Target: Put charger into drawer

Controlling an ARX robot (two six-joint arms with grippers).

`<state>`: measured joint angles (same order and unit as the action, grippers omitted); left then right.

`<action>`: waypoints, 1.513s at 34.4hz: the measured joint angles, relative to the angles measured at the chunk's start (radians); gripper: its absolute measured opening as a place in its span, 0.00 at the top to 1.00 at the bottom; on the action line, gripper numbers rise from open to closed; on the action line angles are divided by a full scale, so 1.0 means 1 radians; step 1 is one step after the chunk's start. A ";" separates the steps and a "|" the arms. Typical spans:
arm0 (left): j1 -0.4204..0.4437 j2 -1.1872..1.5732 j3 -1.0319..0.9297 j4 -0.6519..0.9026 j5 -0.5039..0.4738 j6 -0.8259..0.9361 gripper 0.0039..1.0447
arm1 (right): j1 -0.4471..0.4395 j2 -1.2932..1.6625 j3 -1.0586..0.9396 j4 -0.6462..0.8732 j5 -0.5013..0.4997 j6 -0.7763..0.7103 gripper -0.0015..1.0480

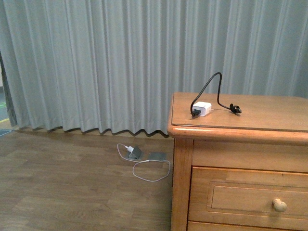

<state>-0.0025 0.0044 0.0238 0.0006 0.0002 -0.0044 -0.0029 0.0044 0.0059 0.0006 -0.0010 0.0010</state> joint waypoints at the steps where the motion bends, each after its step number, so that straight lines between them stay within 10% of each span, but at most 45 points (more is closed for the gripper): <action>1: 0.000 0.000 0.000 0.000 0.000 0.000 0.06 | 0.000 0.000 0.000 0.000 0.000 0.000 0.20; 4: 0.000 0.000 0.000 0.000 0.000 0.000 0.06 | 0.000 0.000 0.000 0.000 0.000 0.000 0.07; 20: 0.000 0.000 0.000 0.000 0.000 0.000 0.06 | 0.000 0.000 0.000 0.000 0.000 0.000 0.09; 26: 0.000 0.000 0.000 0.000 0.000 0.000 0.06 | -0.051 0.180 0.051 -0.071 -0.174 -0.071 0.09; 40: 0.000 0.000 0.000 0.000 0.000 0.000 0.06 | 0.032 1.193 0.281 0.582 -0.064 -0.095 0.09; 52: 0.000 0.000 0.000 0.000 0.000 0.000 0.06 | 0.093 1.829 0.570 0.795 0.072 -0.094 0.09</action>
<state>-0.0025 0.0044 0.0238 0.0006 0.0002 -0.0044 0.0906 1.8336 0.5758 0.7959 0.0711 -0.0933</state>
